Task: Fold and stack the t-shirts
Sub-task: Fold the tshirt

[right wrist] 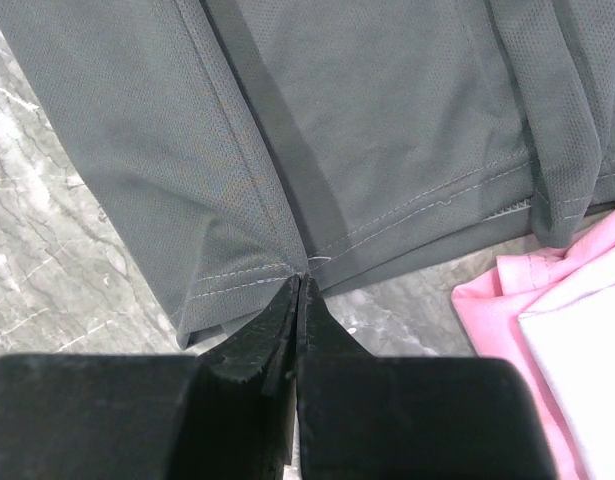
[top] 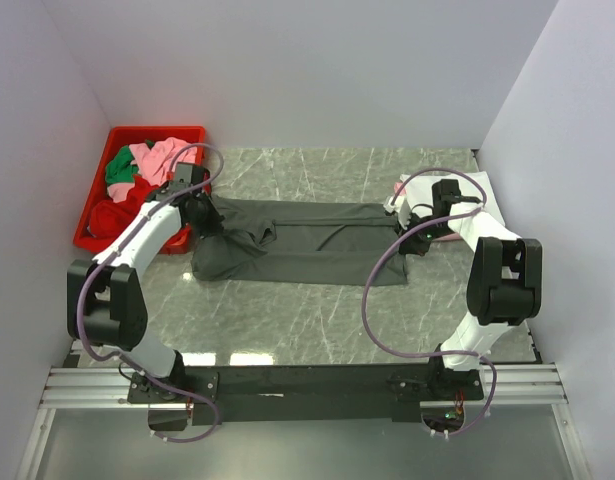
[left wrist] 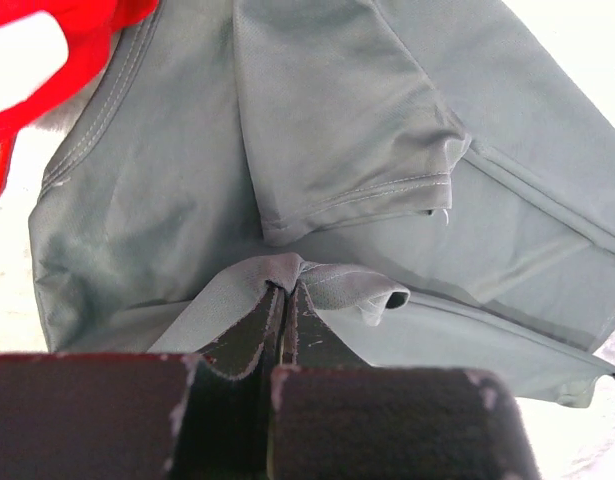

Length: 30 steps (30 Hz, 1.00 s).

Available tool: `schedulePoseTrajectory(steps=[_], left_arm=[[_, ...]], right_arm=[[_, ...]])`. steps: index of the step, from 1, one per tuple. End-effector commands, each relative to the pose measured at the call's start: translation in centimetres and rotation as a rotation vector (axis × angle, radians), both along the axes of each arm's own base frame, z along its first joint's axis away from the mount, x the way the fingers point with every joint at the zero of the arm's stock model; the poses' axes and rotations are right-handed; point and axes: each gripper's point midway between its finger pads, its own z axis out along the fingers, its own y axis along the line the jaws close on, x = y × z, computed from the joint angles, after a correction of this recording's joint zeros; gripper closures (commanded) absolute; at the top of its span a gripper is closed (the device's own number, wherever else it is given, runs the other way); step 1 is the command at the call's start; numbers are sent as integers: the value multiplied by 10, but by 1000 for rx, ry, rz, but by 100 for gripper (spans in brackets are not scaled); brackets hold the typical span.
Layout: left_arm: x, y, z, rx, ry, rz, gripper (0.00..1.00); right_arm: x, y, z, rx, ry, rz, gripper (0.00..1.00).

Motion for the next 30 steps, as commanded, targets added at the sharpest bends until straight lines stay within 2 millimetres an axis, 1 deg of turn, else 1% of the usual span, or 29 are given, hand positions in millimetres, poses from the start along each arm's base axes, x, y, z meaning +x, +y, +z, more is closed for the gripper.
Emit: schedulePoseTrajectory(steps=[1, 5, 8, 10, 11, 12, 13, 14, 16, 17, 18, 19, 21, 23, 24, 27, 28, 30], left_arm=[[20, 1, 22, 23, -83, -40, 100], [22, 1, 19, 36, -71, -55, 100], [25, 1, 20, 40, -77, -65, 100], [29, 0, 22, 37, -86, -72, 100], [29, -1, 19, 39, -79, -80, 100], [32, -1, 20, 40, -82, -84, 100], [34, -3, 20, 36, -82, -95, 100], [35, -5, 15, 34, -69, -115, 100], [41, -9, 18, 27, -78, -145, 100], [44, -11, 14, 31, -77, -172, 100], [47, -12, 16, 29, -84, -184, 100], [50, -14, 11, 29, -75, -199, 100], [55, -18, 13, 27, -84, -244, 100], [59, -21, 7, 33, -80, -292, 100], [61, -23, 8, 32, -87, -311, 100], [66, -28, 3, 30, -91, -366, 100], [66, -32, 3, 15, -97, -395, 100], [68, -35, -1, 19, -102, -435, 100]], right_arm=[[11, -2, 7, 6, -9, -18, 100], [12, -1, 7, 10, -9, -19, 100], [13, 1, 7, 13, -10, -20, 100], [14, 2, 7, 14, -10, -21, 97], [15, 2, 7, 12, -11, -24, 94], [16, 2, 8, 12, -11, -34, 89], [19, 2, 9, 13, -21, -41, 75], [21, 2, 12, 15, -24, -51, 70], [26, 4, 22, 30, -52, -79, 59], [27, 4, 26, 34, -65, -88, 57], [29, 5, 35, 43, -89, -103, 56], [31, 6, 39, 51, -106, -111, 55], [30, 8, 50, 67, -127, -117, 55], [28, 12, 55, 91, -135, -117, 54], [26, 14, 60, 100, -145, -115, 54], [21, 18, 65, 128, -144, -109, 54], [19, 20, 64, 139, -140, -106, 53], [17, 21, 63, 145, -136, -107, 53]])
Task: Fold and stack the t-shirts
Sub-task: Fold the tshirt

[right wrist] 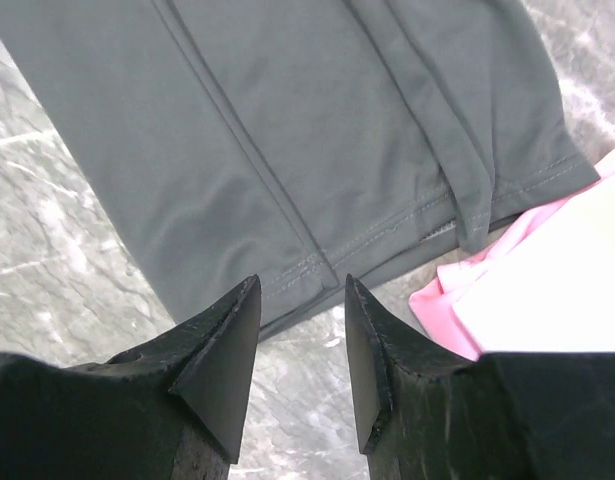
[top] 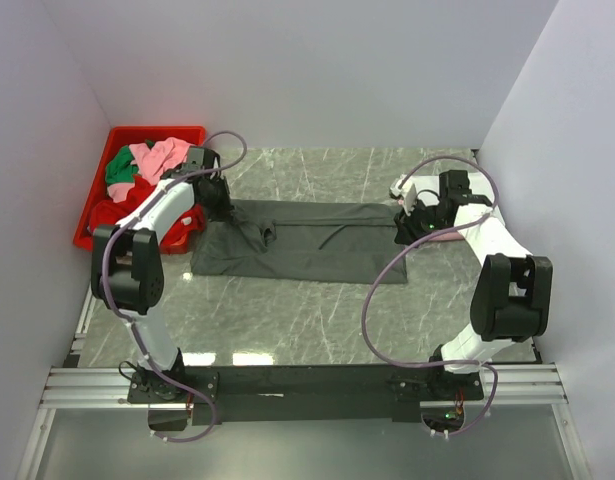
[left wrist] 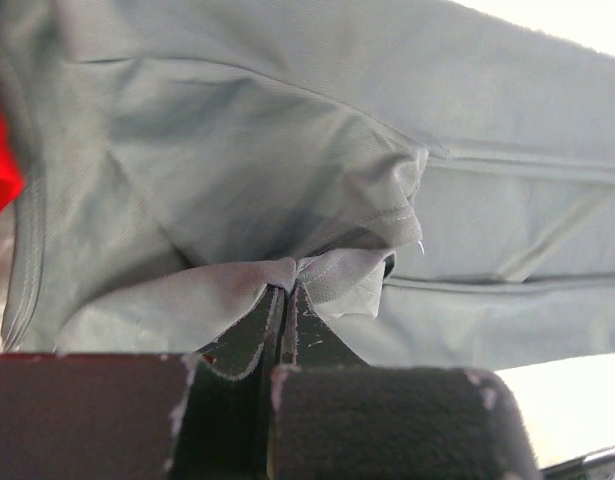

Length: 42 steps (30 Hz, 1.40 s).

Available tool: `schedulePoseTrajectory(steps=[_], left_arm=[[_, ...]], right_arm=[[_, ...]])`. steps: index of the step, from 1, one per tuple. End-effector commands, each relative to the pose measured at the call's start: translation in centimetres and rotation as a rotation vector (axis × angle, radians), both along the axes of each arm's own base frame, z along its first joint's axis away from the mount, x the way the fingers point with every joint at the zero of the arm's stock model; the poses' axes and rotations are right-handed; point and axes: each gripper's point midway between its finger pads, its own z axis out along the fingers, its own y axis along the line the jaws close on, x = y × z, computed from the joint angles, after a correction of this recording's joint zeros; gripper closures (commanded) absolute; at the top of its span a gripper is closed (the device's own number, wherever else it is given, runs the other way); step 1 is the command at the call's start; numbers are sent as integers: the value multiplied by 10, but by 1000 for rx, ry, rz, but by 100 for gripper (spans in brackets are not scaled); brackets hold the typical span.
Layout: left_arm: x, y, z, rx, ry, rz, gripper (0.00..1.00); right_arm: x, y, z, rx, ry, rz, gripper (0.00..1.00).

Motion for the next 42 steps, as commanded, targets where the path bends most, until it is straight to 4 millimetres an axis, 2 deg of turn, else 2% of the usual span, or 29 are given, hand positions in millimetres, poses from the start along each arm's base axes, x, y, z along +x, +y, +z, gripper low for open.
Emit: schedulePoseTrajectory(steps=[1, 7, 15, 21, 30, 36, 38, 39, 42], left_arm=[[16, -14, 16, -28, -87, -130, 100], [27, -12, 5, 8, -94, -160, 100], [37, -11, -8, 27, -69, -157, 100], [40, -10, -10, 38, -74, -162, 100], [51, -16, 0, 42, -120, -192, 100], [55, -16, -12, 54, -92, -197, 100], [54, -14, -17, 65, -77, -192, 97], [55, -10, -18, 81, -76, -179, 89], [54, -3, -11, 125, -103, -152, 75]], right_arm=[[-1, 9, 14, 48, -38, 8, 53], [-7, 10, 4, 51, -16, 11, 53], [-11, 10, 4, 49, -16, 15, 53], [-12, 12, 6, 51, -23, 25, 53], [-18, 16, 2, 49, -11, 36, 53], [-20, 17, 0, 35, -9, 42, 53], [-23, 20, 0, 20, -16, 66, 53], [-26, 21, -2, 11, -10, 75, 53], [-37, 27, -2, -13, -18, 136, 52]])
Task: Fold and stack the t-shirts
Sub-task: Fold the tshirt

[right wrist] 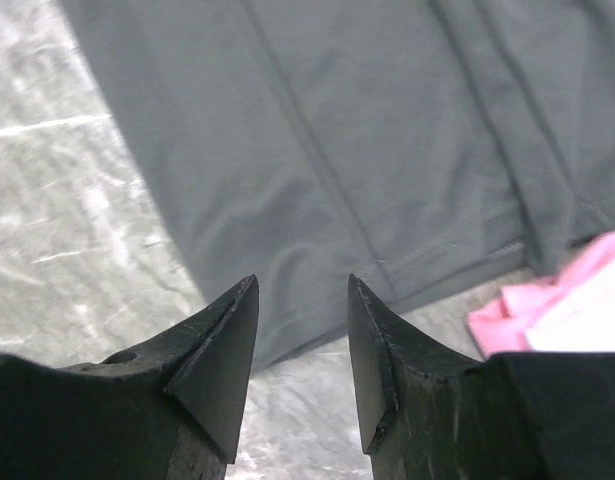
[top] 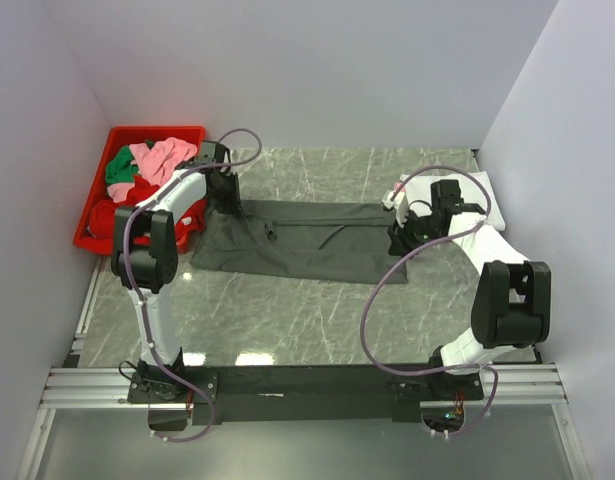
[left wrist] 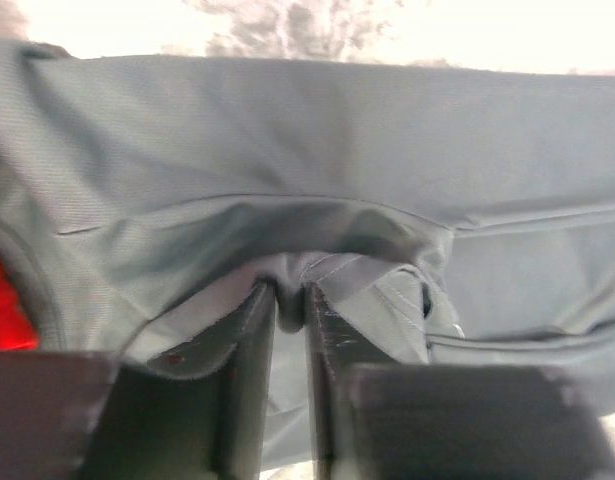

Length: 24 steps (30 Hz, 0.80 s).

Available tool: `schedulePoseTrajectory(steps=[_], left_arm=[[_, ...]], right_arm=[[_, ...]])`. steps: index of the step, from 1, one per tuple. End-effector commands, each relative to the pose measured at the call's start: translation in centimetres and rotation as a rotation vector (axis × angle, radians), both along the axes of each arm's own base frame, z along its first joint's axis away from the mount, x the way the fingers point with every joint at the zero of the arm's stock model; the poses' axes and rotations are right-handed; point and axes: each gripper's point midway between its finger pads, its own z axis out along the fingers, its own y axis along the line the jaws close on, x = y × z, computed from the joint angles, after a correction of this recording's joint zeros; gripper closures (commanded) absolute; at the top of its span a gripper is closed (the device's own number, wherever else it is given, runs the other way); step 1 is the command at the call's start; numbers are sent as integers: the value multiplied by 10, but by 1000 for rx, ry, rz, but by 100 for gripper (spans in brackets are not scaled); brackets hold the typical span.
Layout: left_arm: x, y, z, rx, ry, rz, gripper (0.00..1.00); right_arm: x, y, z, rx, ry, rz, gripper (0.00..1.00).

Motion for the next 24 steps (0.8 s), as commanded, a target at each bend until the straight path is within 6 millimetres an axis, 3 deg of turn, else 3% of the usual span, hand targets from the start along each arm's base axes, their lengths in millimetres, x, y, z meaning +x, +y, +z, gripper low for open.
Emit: schedulePoseTrajectory(steps=[1, 3, 4, 6, 7, 8, 9, 10, 11, 12, 14, 15, 16, 17, 18, 19, 20, 21, 22, 24], left_arm=[[11, 7, 39, 51, -129, 21, 68], [11, 6, 59, 55, -196, 23, 62], [10, 6, 87, 51, -263, 28, 56], [7, 4, 114, 30, -334, 34, 50], [4, 2, 148, -6, -421, 43, 48], [-2, 3, 156, -19, -445, 50, 47], [-8, 4, 167, -34, -475, 63, 43], [-17, 5, 203, -79, -572, 91, 35], [-30, 9, 192, -87, -557, 109, 30], [-39, 12, 195, -107, -568, 134, 13], [-69, 24, 191, -197, -559, 224, 0], [-87, 27, 200, -244, -581, 243, 1], [-103, 29, 170, -278, -504, 275, 1], [-116, 34, 160, -301, -471, 293, 1], [-132, 35, 164, -339, -486, 323, 1], [-148, 37, 129, -336, -415, 352, 2], [-158, 39, 118, -343, -394, 378, 3], [-167, 46, 113, -357, -394, 457, 7], [-179, 50, 83, -344, -334, 506, 8], [-186, 61, 64, -328, -323, 599, 14]], right_arm=[[-17, 10, 9, -24, -46, 95, 52], [-29, 13, 10, -22, -36, 133, 51], [-34, 14, 10, -20, -38, 153, 51], [-51, 19, 9, -19, -50, 233, 50], [-56, 21, 8, -25, -75, 283, 49], [-61, 23, 13, -23, -109, 304, 48], [-71, 24, 6, -22, -110, 320, 42], [-74, 23, 5, -29, -139, 335, 35], [-75, 23, 11, -38, -194, 338, 24], [-73, 20, 2, -57, -225, 319, 14], [-74, 17, -7, -59, -220, 252, 14], [-73, 13, -12, -93, -213, 256, 14], [-77, 11, -23, -113, -178, 299, 18], [-81, 11, -25, -110, -152, 319, 23], [-84, 9, -28, -122, -126, 326, 32], [-82, 7, -30, -135, -133, 316, 34], [-87, 4, -39, -151, -132, 306, 34], [-77, 0, -39, -181, -181, 292, 34], [-76, 0, -37, -183, -199, 281, 34], [-76, 0, -35, -182, -197, 272, 34]])
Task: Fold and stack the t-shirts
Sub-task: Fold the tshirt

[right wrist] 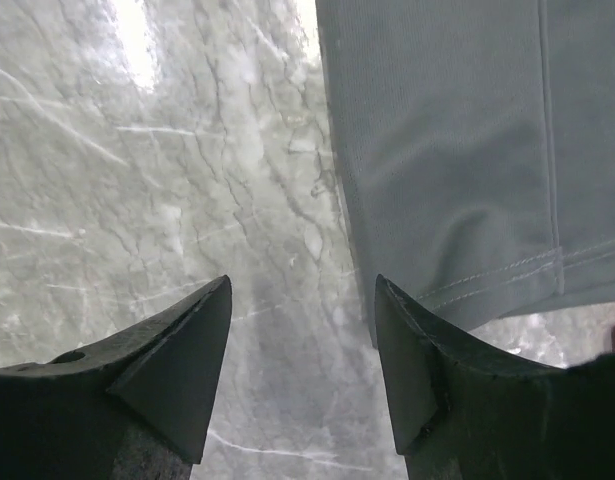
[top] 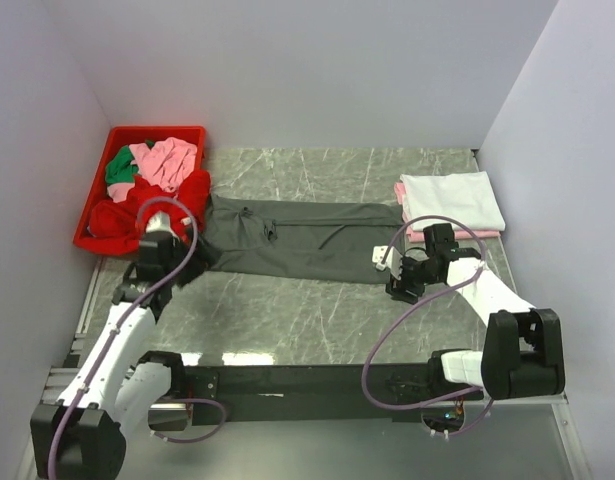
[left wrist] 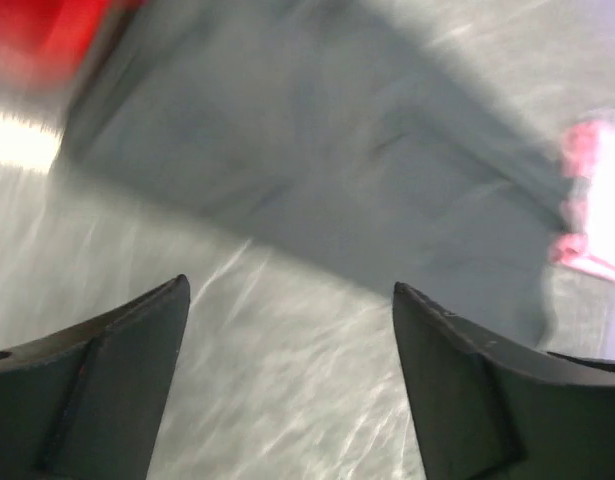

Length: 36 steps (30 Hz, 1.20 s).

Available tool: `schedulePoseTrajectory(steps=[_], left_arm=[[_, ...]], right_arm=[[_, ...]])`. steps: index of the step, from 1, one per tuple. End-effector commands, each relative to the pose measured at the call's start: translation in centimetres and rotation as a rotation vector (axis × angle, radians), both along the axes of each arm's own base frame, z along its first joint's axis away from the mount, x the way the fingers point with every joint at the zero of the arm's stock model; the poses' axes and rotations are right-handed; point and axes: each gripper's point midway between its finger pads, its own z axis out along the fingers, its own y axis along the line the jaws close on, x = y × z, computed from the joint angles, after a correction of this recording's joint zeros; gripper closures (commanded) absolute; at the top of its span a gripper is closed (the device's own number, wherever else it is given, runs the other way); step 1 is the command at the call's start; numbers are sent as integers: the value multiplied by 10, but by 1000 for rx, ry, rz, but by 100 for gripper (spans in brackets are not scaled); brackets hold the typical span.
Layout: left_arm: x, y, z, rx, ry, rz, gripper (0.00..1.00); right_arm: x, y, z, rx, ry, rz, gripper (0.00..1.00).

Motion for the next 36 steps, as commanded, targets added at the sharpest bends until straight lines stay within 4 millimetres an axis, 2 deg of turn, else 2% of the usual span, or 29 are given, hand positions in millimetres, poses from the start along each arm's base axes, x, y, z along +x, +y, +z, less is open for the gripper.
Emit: schedulePoseTrajectory(steps=[1, 2, 3, 5, 9, 15, 20, 22, 23, 24, 27, 29, 30, 33, 35, 36], left_arm=[[-13, 14, -39, -115, 111, 207, 17], [-16, 15, -53, -125, 142, 224, 19], [-12, 15, -60, -138, 159, 240, 19], [-6, 31, -72, -113, 184, 340, 20], [7, 41, -98, -125, 266, 432, 25], [26, 53, -117, -128, 270, 504, 37], [39, 59, -124, -114, 254, 536, 39], [40, 60, -129, -107, 267, 542, 43], [41, 61, -130, -105, 268, 545, 47], [40, 62, -134, -94, 278, 547, 59], [38, 66, -138, -73, 293, 561, 76], [38, 70, -138, -53, 292, 573, 81], [38, 72, -137, -41, 287, 572, 86], [39, 77, -132, -13, 270, 575, 94], [40, 78, -129, -7, 264, 573, 94], [41, 77, -125, -6, 253, 565, 94]], right_arm=[[18, -2, 12, -18, -97, -10, 34], [18, -2, 13, -16, -95, -17, 35], [19, -2, 14, -15, -98, -22, 35], [19, -3, 15, -18, -106, -37, 35], [22, -5, 17, -24, -118, -57, 35], [22, -4, 14, -21, -99, -61, 36], [19, -5, 12, -33, -113, -34, 36], [19, -5, 12, -35, -110, -34, 36], [19, -5, 12, -34, -108, -36, 36], [19, -5, 12, -33, -108, -35, 36], [18, -7, 11, -49, -115, -29, 37], [16, -10, 8, -76, -126, 4, 37], [7, -11, 5, -83, -99, 33, 37], [-9, -13, -1, -122, -132, 159, 37], [-17, -15, -4, -149, -179, 226, 34], [-14, -16, -4, -162, -204, 231, 34]])
